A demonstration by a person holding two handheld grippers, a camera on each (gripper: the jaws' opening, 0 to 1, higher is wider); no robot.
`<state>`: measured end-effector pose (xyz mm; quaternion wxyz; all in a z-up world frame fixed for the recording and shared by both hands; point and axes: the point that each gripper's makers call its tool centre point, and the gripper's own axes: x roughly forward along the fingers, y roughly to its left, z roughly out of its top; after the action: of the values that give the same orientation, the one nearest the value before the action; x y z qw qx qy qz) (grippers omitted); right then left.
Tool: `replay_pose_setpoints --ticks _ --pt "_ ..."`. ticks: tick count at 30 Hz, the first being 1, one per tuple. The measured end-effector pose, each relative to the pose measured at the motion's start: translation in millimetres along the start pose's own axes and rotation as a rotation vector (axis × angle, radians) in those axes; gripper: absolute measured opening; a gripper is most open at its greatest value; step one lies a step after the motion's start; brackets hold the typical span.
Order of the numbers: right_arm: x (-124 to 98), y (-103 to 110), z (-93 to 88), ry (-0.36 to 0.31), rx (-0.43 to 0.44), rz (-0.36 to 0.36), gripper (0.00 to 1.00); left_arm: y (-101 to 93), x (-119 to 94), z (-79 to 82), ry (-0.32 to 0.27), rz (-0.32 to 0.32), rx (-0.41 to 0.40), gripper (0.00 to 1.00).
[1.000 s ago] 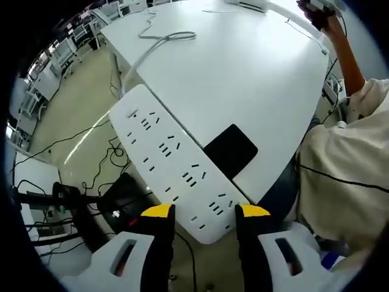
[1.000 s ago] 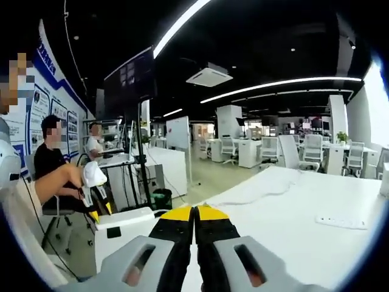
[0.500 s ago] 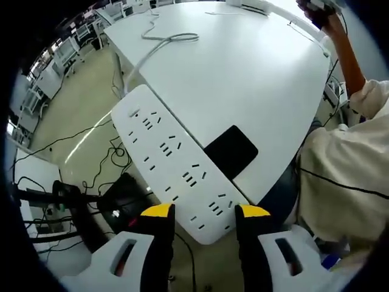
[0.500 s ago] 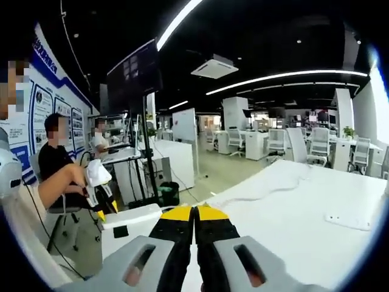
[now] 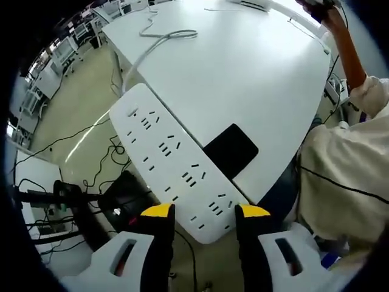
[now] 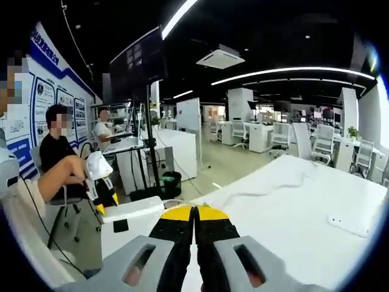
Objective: Pick up the power strip scattered on the table, fix it on the side mounting bracket of the table, and press the switch
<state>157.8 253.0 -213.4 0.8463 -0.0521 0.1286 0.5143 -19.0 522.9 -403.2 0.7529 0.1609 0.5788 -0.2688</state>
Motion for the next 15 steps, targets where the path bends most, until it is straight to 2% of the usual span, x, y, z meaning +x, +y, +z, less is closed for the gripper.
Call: replay_pose_setpoints --ticks 7,15 --pt "7 3 -3.7 0.055 -0.019 0.008 0.0 0.0 0 -0.4 0.007 0.0 0.003 0.44" --pt "17 8 -2.4 0.085 -0.03 0.031 0.0 -0.3 0 -0.5 0.005 -0.001 0.006 0.44"
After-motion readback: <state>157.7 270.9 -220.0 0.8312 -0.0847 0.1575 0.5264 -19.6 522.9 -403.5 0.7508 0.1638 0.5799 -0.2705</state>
